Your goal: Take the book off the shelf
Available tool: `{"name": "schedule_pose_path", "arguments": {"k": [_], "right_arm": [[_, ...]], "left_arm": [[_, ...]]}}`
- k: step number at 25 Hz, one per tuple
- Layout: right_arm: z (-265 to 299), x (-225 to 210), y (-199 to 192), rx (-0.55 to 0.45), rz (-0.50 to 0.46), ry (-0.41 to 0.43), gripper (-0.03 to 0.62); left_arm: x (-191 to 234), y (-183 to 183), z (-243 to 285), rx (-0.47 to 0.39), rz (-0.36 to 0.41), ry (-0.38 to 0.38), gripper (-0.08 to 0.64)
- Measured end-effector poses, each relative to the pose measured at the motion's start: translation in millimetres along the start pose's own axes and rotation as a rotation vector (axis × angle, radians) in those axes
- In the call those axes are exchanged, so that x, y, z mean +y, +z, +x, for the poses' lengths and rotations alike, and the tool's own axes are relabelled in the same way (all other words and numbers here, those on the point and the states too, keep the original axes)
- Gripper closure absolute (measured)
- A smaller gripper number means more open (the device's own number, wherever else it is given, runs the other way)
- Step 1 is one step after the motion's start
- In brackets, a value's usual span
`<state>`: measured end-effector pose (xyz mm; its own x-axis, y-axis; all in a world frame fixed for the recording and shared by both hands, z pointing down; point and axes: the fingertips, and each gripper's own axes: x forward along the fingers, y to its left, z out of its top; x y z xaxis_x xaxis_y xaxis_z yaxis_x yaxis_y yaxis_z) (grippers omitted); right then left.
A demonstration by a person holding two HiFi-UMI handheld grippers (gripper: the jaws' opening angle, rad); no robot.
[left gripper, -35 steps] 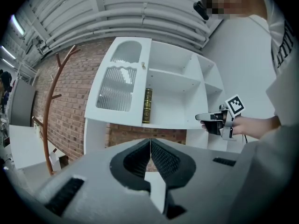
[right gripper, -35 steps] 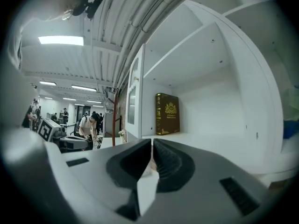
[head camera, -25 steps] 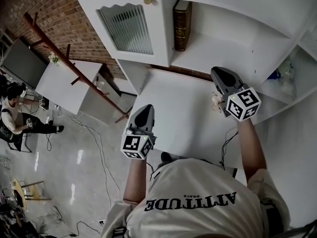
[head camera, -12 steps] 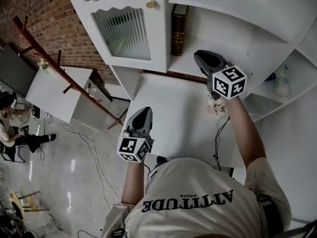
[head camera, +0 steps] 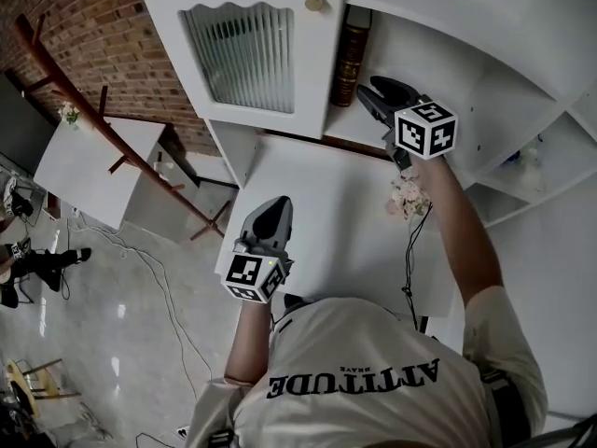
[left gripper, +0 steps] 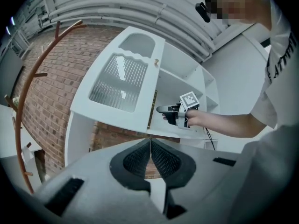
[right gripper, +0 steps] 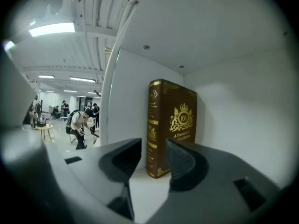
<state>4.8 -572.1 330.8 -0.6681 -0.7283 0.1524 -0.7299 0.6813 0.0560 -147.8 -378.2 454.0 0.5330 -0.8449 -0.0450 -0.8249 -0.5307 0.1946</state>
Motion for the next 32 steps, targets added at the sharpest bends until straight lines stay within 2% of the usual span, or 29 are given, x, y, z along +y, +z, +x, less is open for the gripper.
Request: {"name": "schedule_pose_path", "arguments": {"k": [2, 4, 6, 8, 14, 24, 32], "right_arm": [[13, -5, 1, 0.012, 0.011, -0.001, 0.416], [28, -11, -1, 0.03, 0.057, 0.005, 0.351], [41, -16, -5, 0.04, 0.103, 0.018, 0.341], [50, -18, -7, 0.045, 0.105, 0.037, 0.327], [62, -16, -8, 0.069, 0.037, 0.084, 0.322], [51, -8, -8, 0.06, 0.074, 0.121, 0.324], [41, 4, -7, 0.046, 0.093, 0.147, 0.324]], "left_arm": [[-2, -1, 5, 0.001, 0.003, -0.016, 0.534], [-2, -2, 7, 0.005, 0.003, -0.025, 0.534], [0, -3, 8, 0.005, 0.005, -0.025, 0.534], [5, -3, 6, 0.006, 0.0, -0.014, 0.533], [19, -2, 4, 0.004, 0.004, 0.009, 0.534], [6, -1, 7, 0.01, 0.004, -0.007, 0.534], [0, -2, 1, 0.026, 0.016, 0.012, 0.533]]}}
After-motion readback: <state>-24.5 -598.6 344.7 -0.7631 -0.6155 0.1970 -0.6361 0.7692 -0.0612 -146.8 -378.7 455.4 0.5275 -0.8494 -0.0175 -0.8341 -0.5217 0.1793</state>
